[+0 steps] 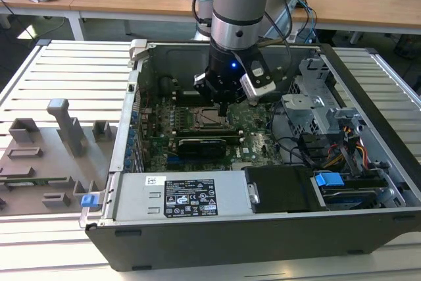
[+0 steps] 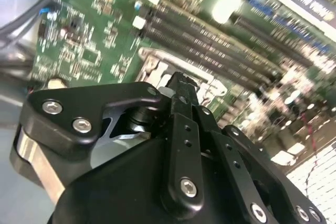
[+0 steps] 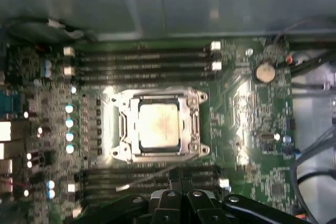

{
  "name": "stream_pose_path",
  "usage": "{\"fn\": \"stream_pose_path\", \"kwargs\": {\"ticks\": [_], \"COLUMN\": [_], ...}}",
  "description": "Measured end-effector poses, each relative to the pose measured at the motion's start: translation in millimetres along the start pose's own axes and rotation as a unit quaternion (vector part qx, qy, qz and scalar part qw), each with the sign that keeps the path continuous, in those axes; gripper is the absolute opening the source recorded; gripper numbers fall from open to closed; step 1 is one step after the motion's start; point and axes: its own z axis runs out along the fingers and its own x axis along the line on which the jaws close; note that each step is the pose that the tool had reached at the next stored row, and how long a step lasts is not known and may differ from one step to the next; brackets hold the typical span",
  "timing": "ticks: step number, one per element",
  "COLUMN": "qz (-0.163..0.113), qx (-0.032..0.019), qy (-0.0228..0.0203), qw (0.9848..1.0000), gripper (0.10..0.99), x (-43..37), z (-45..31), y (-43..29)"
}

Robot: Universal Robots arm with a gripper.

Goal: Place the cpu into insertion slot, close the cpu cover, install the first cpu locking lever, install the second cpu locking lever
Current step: 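Install the second cpu locking lever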

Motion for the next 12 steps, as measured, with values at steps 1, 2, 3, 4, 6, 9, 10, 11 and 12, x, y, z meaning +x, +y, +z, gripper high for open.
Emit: {"fn": "stream_pose_path", "kwargs": {"ticks": [1, 2, 3, 4, 6, 9, 10, 11, 12], "qz": [0.0, 0.0, 0.0, 0.0, 0.0, 0.0, 0.0, 0.0, 0.0], "qx": [-0.0092, -0.0172, -0.0196, -0.0203, -0.0204, -0.0203, -0.0203, -0.0203, -0.0205], "qy": [0.0003, 0.0006, 0.0007, 0.0007, 0.0007, 0.0007, 0.0007, 0.0007, 0.0007], "qw": [1.0, 0.9999, 0.9998, 0.9998, 0.9998, 0.9998, 0.9998, 0.9998, 0.9998], "gripper": [0.106, 0.106, 0.106, 0.106, 0.106, 0.106, 0.106, 0.106, 0.106], "x": [0.0, -0.1, -0.2, -0.2, 0.1, 3.3, 6.1, 8.5, 10.9], "z": [-0.1, 0.0, 0.2, 0.5, 3.8, 11.4, 14.3, 15.9, 16.9], "y": [-1.4, -3.8, -6.2, -9.6, -15.6, -18.1, -18.6, -19.0, -19.2]}}
